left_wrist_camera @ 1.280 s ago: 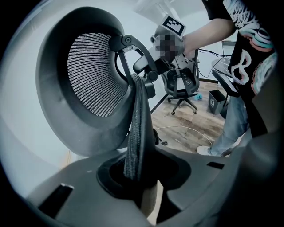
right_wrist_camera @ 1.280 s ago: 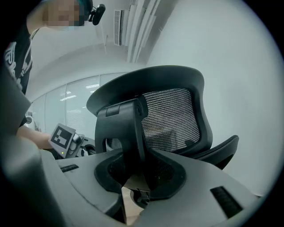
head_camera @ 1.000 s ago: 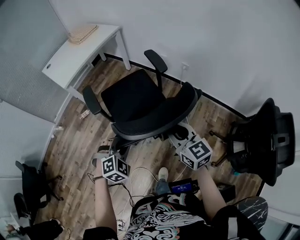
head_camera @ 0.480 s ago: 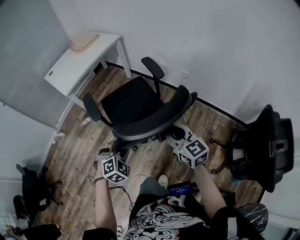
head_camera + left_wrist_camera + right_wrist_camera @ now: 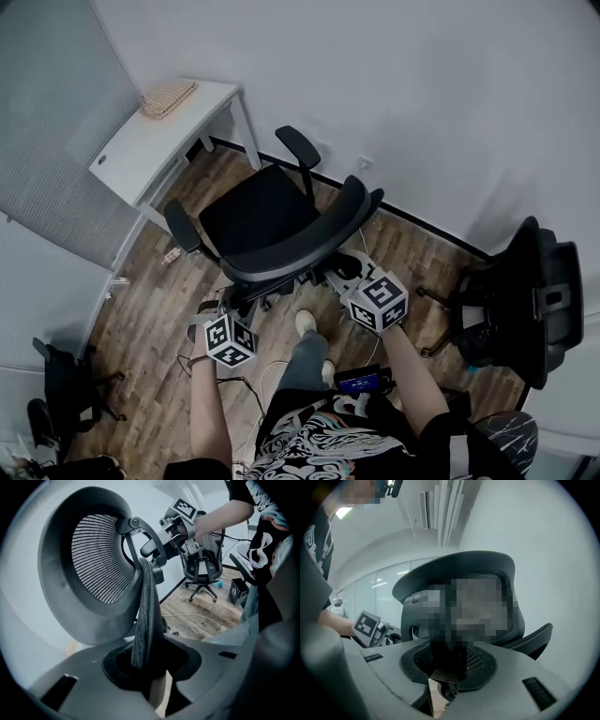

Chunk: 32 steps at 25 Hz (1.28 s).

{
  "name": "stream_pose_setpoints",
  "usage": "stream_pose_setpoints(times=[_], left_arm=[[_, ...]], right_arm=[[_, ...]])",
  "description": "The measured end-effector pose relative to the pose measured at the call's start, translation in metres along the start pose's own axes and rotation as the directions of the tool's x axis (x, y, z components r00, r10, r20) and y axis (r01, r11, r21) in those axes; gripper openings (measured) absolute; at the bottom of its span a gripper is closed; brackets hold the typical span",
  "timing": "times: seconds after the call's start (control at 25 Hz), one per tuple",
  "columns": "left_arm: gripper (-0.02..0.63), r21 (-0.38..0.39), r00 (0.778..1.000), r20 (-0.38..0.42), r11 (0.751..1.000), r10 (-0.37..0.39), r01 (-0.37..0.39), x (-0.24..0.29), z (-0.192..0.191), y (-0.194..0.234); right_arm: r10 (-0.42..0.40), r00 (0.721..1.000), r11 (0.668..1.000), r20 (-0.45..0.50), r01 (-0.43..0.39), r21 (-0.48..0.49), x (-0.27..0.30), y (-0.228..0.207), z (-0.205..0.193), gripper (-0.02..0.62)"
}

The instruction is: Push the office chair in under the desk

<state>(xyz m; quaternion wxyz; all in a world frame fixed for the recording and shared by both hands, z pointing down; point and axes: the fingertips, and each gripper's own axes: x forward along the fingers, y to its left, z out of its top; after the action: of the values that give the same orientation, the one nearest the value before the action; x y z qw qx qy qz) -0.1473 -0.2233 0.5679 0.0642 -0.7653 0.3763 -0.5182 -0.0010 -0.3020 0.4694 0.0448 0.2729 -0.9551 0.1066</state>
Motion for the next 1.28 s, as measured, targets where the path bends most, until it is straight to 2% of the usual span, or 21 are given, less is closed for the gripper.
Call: stream_pose_setpoints(times=[0.72,1.28], left_arm=[[0.126,0.002,0.999,-0.010,0.999,0.052,-0.052,0.026,0.018,0.019],[0.124,-0.020,0.997,-0.021,0.997,0.073,-0.073,0.048,0.013,0.060]], right_arm=[[0.026,0.999,1.000,0.027,-0.026,0.011,0.016,-0.039,0.008,0.098],[0.059,0.998,0.998,0.038,-0.059,-0.001,0.059,-0.065,0.022,0.098]])
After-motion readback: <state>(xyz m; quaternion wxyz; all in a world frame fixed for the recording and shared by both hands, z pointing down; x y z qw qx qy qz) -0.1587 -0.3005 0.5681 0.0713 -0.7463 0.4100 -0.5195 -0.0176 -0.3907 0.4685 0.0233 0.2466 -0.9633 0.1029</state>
